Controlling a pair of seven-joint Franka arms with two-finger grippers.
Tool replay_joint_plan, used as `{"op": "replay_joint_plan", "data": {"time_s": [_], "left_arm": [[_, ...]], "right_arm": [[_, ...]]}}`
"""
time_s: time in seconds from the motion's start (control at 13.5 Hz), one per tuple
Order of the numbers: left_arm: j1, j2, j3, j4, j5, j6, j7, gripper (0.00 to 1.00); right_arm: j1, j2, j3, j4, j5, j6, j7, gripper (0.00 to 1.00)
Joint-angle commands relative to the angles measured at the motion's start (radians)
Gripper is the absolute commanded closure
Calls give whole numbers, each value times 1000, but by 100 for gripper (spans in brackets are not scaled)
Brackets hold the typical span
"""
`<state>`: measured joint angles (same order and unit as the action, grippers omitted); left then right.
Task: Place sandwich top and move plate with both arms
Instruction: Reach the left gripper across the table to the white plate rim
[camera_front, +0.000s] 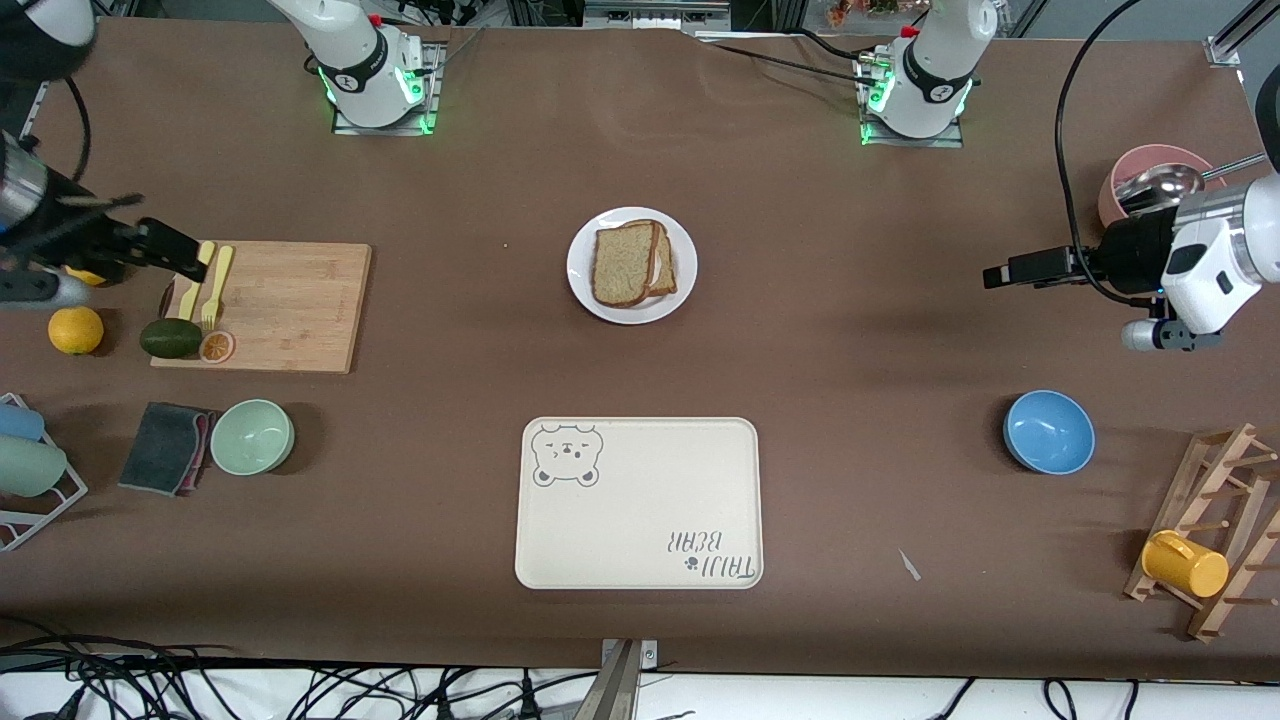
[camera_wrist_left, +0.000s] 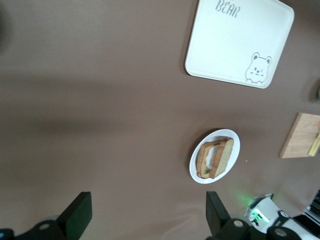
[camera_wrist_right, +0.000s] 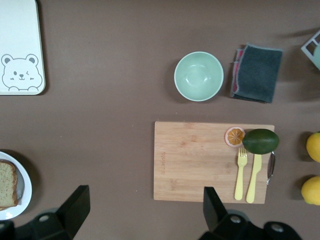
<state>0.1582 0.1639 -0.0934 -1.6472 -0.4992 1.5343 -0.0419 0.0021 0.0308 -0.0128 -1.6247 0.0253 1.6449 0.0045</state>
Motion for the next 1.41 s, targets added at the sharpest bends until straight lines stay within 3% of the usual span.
{"op": "replay_joint_plan", "data": {"time_s": [0.0, 0.22, 0.81, 1.11, 1.33], "left_arm": [[42, 44, -5, 7, -126, -19, 106, 0], [76, 132, -5, 9, -343, -114, 209, 0], [107, 265, -6, -23, -487, -112, 368, 0], [89, 255, -21, -141, -530, -37, 454, 0], [90, 211, -84, -260, -562, 96, 525, 0]], "right_arm": [[2, -46, -59, -60, 25, 27, -27, 0], [29, -36, -82, -57, 28, 43, -44, 0], [35, 0, -78, 0, 28, 13, -47, 0], [29, 3, -82, 2, 30, 15, -44, 0], [32, 4, -79, 2, 30, 13, -44, 0]]}}
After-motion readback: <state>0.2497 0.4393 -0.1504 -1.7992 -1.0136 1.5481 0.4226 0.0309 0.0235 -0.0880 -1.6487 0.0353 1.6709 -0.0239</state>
